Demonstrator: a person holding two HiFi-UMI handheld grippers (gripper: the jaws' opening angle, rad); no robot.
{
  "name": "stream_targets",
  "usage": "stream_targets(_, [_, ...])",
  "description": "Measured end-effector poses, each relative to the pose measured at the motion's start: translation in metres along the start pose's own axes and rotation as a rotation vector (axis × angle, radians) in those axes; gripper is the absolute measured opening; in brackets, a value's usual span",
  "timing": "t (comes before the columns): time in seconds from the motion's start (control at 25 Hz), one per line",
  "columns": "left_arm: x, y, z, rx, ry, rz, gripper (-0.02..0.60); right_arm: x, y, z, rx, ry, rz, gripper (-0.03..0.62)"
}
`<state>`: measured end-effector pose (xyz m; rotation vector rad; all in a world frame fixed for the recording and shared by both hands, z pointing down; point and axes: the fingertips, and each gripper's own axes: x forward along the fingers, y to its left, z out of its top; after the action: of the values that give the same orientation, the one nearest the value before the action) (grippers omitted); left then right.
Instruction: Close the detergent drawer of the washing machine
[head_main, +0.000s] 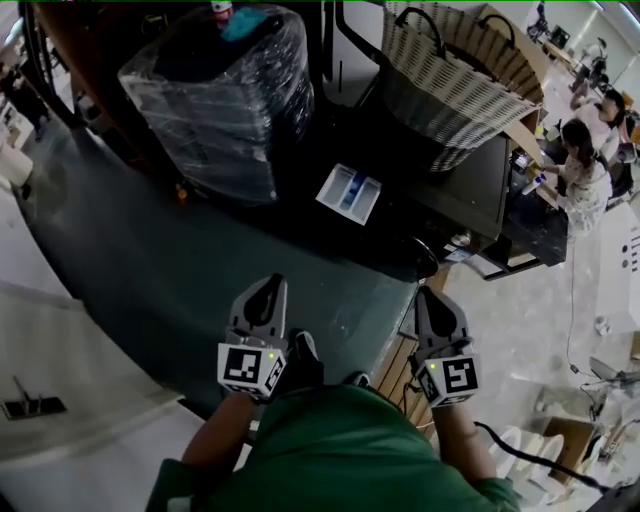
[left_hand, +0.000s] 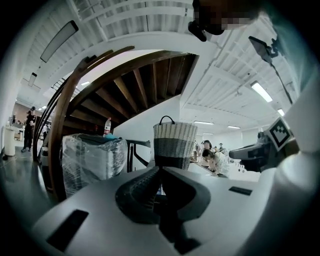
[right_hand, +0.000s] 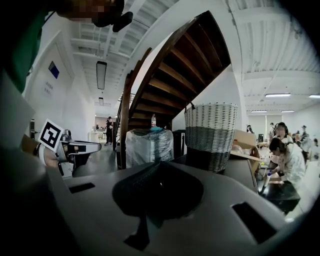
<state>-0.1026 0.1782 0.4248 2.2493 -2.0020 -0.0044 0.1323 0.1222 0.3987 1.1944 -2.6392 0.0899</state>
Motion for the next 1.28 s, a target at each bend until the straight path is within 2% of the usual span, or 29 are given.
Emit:
stream_targets(0.2, [0.037,0.03,-0.01,-0.003,0.038,-0.054,0.032,0.033,0.011,0.008,-0.014,0.028,-0.036,0.015])
stream_targets(0.56, [0.097,0.038,-0.049,-0.014,0.159,-0.133,0.032,0.065,-0.002,0.003,0.0,0.077,-0.097,0.015])
stream_targets(0.76, [0.124,0.034,-0.086,-0.004,0.264,-0.149,0.032,0.093,-0.021,-0.004,0.037,0.09,-0.084,0.015])
stream_targets(0.92, [0.141,0.027,-0.11,-0.016,0.358,-0.161,0.032,0.121,-0.036,0.01,0.043,0.054,-0.058,0.015])
stream_targets(1.08, [0.168,0.017,-0.129,0.003,0.419,-0.171,0.032,0.141,-0.066,0.022,0.033,0.056,-0.051,0.015])
stream_targets(1.28, [0.202,0.014,-0.164,0.059,0.514,-0.171,0.032,0.16,-0.107,0.026,0.041,-0.021,-0.037,0.015])
